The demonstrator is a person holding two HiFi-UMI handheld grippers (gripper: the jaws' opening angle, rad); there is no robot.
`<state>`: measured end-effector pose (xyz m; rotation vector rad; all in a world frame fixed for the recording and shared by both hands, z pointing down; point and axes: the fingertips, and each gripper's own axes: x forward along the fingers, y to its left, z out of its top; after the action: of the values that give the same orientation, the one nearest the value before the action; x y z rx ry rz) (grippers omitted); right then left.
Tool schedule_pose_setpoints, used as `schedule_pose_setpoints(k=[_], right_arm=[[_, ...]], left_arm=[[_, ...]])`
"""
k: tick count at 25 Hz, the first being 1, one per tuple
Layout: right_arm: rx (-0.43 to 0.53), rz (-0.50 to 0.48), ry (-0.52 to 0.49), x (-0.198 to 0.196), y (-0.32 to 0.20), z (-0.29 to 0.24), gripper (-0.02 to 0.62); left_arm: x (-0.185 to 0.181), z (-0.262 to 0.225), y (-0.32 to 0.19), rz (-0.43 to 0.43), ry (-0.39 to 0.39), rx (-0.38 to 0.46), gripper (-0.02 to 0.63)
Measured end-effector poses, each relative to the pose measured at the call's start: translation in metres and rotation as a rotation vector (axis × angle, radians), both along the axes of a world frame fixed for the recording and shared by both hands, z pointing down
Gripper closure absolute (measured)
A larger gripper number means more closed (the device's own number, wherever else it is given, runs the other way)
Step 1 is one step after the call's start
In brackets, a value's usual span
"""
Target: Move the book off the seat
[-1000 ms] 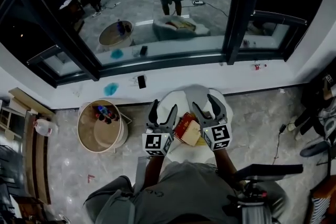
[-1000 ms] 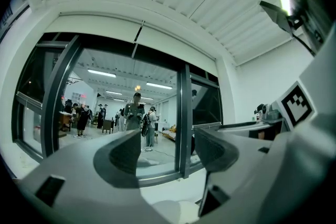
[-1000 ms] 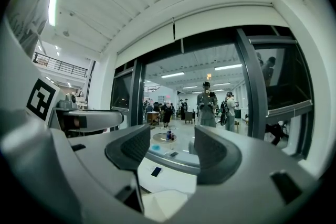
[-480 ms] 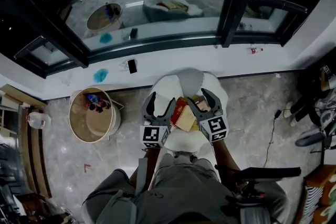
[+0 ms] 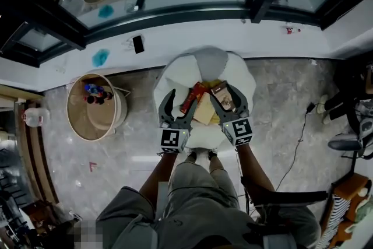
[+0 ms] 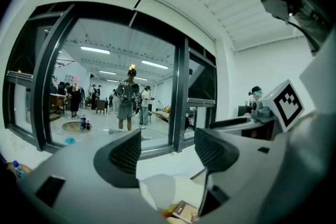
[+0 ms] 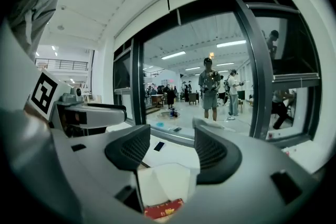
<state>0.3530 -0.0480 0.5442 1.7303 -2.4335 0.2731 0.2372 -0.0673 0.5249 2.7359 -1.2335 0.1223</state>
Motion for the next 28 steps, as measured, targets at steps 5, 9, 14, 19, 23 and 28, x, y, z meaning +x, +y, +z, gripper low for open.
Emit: schedule_pose_setpoints(k=[5, 9, 14, 19, 23, 28], right_arm=[[0.03, -0.028, 0.071, -0.001, -0.015, 0.061, 0.342], [-0.018, -0.069, 0.109, -0.004, -0.018, 0.136, 0.342], [-0.064, -0.147, 0.072, -0.011, -0.019, 0.24, 0.287], [-0.176, -0.263, 0.129, -0.022, -0.002, 0.348, 0.27], [-0.247, -0.317, 0.152, -0.02, 0.011, 0.424, 0.258], [-0.369, -0.358, 0.199, -0.011, 0.021, 0.506, 0.249]], left_arm=[[0.011, 0.072, -0.009, -0.007, 0.002, -0.013, 0.295], [0.01, 0.147, -0.007, -0.048, -0.045, -0.077, 0.295], [0.008, 0.252, -0.001, -0.069, -0.095, -0.182, 0.295], [0.004, 0.358, 0.02, -0.087, -0.138, -0.298, 0.295], [0.005, 0.428, 0.044, -0.108, -0.142, -0.387, 0.295], [0.014, 0.505, 0.064, -0.092, -0.19, -0.477, 0.295]])
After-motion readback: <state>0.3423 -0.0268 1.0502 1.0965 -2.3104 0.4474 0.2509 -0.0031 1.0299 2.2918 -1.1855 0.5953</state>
